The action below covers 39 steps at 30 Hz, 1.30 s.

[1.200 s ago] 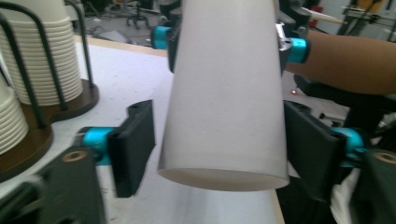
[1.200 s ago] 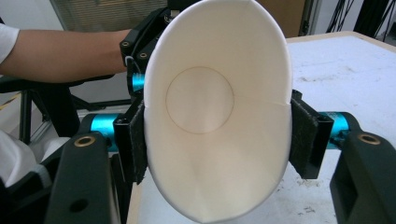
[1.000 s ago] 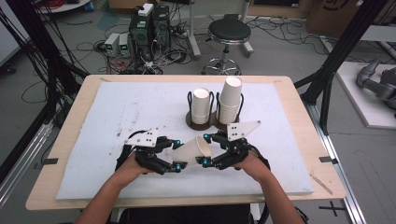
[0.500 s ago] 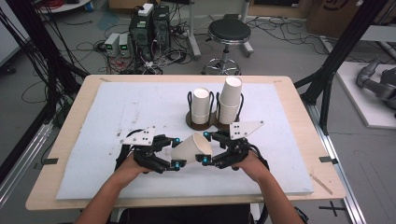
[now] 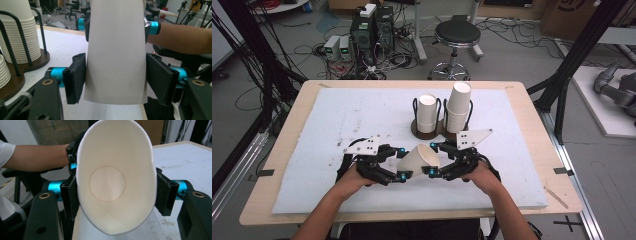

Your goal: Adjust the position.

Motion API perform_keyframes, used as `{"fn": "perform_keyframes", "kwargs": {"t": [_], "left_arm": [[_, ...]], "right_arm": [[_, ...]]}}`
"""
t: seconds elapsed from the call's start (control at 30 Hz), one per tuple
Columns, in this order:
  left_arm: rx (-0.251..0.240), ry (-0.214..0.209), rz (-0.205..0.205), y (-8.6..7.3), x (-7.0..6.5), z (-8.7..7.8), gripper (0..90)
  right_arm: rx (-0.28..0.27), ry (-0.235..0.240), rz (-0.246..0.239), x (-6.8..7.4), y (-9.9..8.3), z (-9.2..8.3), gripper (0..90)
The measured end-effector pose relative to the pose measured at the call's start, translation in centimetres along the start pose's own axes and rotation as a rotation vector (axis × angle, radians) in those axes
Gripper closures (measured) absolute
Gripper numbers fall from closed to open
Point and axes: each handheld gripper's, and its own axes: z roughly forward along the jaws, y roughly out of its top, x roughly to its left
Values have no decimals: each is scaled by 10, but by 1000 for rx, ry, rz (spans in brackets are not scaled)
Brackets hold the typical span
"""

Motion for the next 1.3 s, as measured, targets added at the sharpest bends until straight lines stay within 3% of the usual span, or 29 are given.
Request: {"fn": "perform_keyframes", "kwargs": {"t": [0.07, 0.2, 0.3, 0.37, 0.43, 0.57, 0.67, 0.8, 0.93, 1.17, 1.3], "left_arm": [[-2, -1, 0, 0, 0, 0, 359], [-25, 7, 8, 2, -1, -1, 352], [-44, 13, 2, 2, 0, -3, 352], [-55, 15, 5, 2, 0, -4, 352], [-54, 12, 7, 2, 0, -4, 356], [-27, 12, 9, 0, -1, 0, 359], [-6, 19, -1, -1, -1, 3, 355], [-5, 42, -12, -1, -2, 5, 284], [-4, 47, -9, 0, -2, 5, 283], [31, 15, 18, -3, -3, 8, 360], [25, 10, 23, -3, -2, 8, 368]], "right_arm": [[0, 1, 6, 0, 0, 0, 328], [-34, -14, 25, 1, 0, 1, 211], [-56, -22, 46, 1, 0, 0, 202], [-75, -27, 58, 1, 1, -1, 204], [-78, -25, 42, 1, 1, -3, 290], [-75, -23, 11, 1, 1, -5, 326], [-52, -17, 13, 0, 1, -4, 332], [-23, -36, 11, 0, 1, -5, 335], [-17, -37, 8, 0, 1, -5, 342], [-7, -15, -3, 2, 3, -1, 354], [-6, -9, -7, 2, 4, -1, 356]]}}
